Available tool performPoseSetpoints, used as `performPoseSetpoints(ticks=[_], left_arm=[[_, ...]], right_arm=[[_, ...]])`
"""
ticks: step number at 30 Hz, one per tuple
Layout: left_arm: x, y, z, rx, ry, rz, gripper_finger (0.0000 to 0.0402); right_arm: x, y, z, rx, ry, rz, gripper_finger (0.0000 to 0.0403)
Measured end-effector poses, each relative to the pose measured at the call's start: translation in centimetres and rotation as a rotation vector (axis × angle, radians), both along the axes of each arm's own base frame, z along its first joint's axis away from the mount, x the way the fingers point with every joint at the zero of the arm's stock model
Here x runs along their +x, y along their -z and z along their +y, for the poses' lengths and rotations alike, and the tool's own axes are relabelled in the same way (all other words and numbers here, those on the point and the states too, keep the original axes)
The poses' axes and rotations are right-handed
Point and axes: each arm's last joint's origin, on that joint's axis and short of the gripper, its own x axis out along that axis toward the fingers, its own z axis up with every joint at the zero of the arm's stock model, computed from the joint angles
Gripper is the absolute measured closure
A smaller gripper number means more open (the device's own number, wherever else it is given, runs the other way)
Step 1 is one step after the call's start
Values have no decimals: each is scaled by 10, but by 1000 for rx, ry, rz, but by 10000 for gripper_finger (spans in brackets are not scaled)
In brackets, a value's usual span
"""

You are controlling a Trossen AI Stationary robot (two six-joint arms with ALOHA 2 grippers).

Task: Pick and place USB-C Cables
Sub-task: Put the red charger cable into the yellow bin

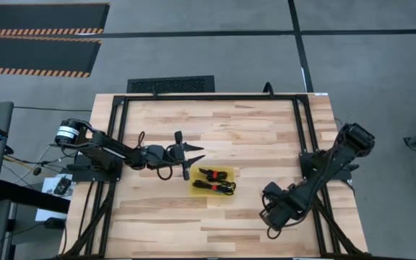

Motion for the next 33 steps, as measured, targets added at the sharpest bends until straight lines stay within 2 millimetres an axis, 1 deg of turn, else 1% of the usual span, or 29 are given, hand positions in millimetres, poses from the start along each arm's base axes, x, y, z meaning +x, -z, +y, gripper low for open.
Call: performPoseSetpoints(ticks=[3,6,8,13,17,24,29,31,33], left_arm=[[0,1,0,2,0,10,285],[0,1,0,-10,0,10,285],[0,1,0,-12,-1,10,285],[0,1,1,2,-24,12,285],[0,1,2,8,-53,13,285],[0,1,2,8,-53,16,285],[0,2,2,9,-53,24,285],[0,2,2,9,-53,25,285],[0,2,2,9,-53,25,285]], right_arm=[[-6,2,3,-3,25,9,187],[-15,14,-1,-15,80,61,194],[-20,24,-2,10,103,84,203],[-19,48,-6,102,70,12,234],[-18,61,-16,127,33,-14,265],[-12,62,-25,70,-74,-51,336],[-2,57,-26,-98,-186,-181,387],[1,54,-26,-170,-238,-212,395],[6,48,-24,-230,-293,-249,392]])
